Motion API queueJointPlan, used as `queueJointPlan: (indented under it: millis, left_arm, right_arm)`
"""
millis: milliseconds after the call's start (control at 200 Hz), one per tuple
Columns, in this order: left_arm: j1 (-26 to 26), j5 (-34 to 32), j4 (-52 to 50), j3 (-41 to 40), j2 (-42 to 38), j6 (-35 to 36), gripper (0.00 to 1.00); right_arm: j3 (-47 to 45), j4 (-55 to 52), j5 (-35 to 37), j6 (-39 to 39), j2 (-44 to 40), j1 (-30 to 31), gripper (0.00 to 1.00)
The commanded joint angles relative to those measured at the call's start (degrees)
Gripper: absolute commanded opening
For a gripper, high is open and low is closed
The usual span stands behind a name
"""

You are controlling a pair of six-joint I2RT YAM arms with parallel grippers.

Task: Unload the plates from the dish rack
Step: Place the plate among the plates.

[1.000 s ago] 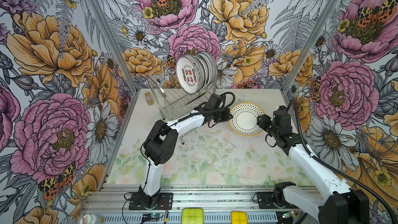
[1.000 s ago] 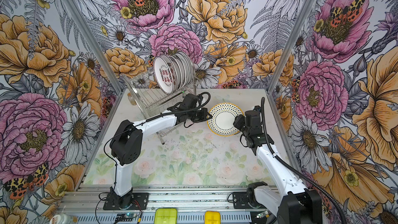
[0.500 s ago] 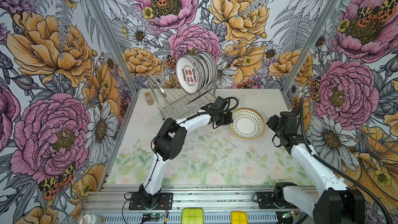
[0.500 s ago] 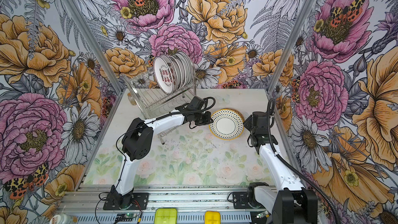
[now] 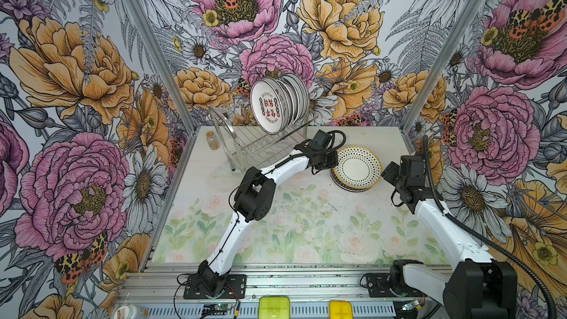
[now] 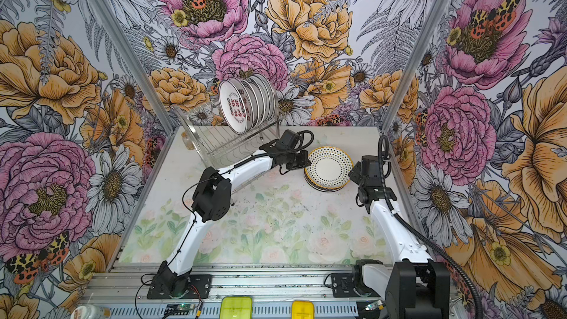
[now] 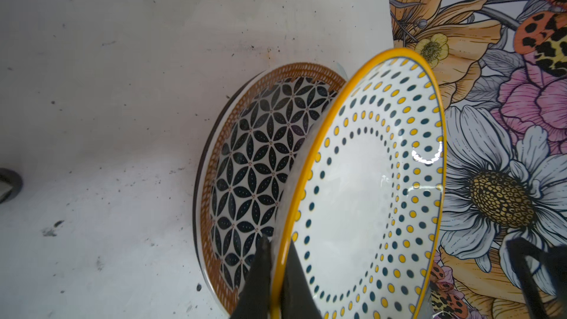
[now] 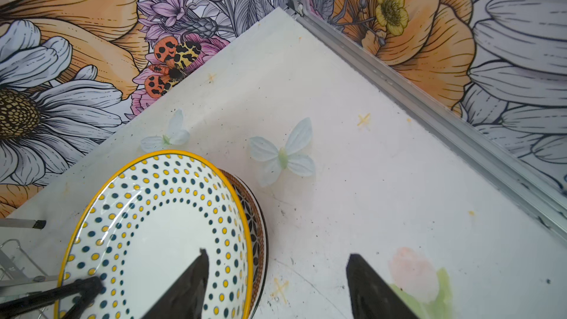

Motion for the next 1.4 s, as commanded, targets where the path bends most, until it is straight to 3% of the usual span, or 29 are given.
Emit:
queueJointPlan:
  millis: [0,445,580,646,686,926,1036,1151,1256,1396]
  left_arm:
    - [-0.08,0.09,0.49,5.37,0.33,0.32,0.00]
    - [0.38,-1.96,-2.78,8.51,3.53,1.56,0.00]
    - [0.32,-2.92,-3.77,8.48,3.48,1.92,0.17]
    - [0.41,-3.26,-3.90,8.24,3.30,2.18,0.35]
    - [0.28,-4.26,-4.60,8.28,3.15,2.10,0.41]
    - [0.32,-5.06,-5.26,8.44,2.32,2.31,0.58]
    - [-0.20,-9.65,-8.83,8.23,0.40,3.44,0.62]
    - [-0.56,-14.94,-9.83,4.29,-3.59,4.07,0.68]
    - [-0.47,-17.97,-11.20,1.75,-6.90,4.82,0.79]
    - [-0.85,-23.29,-11.45,-5.12,-13.92,6.65,0.81]
  right_arm:
    - [2.58,0.28,-1.10,-2.93,-0.35,-0.19,0.74]
    - [6.54,0.28,-5.42,-5.14,0.55,-0.20,0.80]
    - [7.80,0.42,-6.04,-5.49,-0.10,-0.01,0.80]
    - [8.50,0.51,-6.51,-6.21,-0.56,0.09,0.81]
    - [8.95,0.50,-6.56,-6.49,-0.91,0.04,0.81]
    - [11.92,1.30,-7.75,-7.59,-2.25,2.17,0.85]
    - [14.27,1.30,-7.04,-9.61,-2.85,4.50,0.99]
    - [17.07,1.30,-6.21,-10.80,-2.89,7.11,0.99]
    - [20.36,1.32,-4.04,-13.14,-2.20,11.30,0.99]
    - [26.31,2.69,3.17,-21.35,0.33,19.38,0.99]
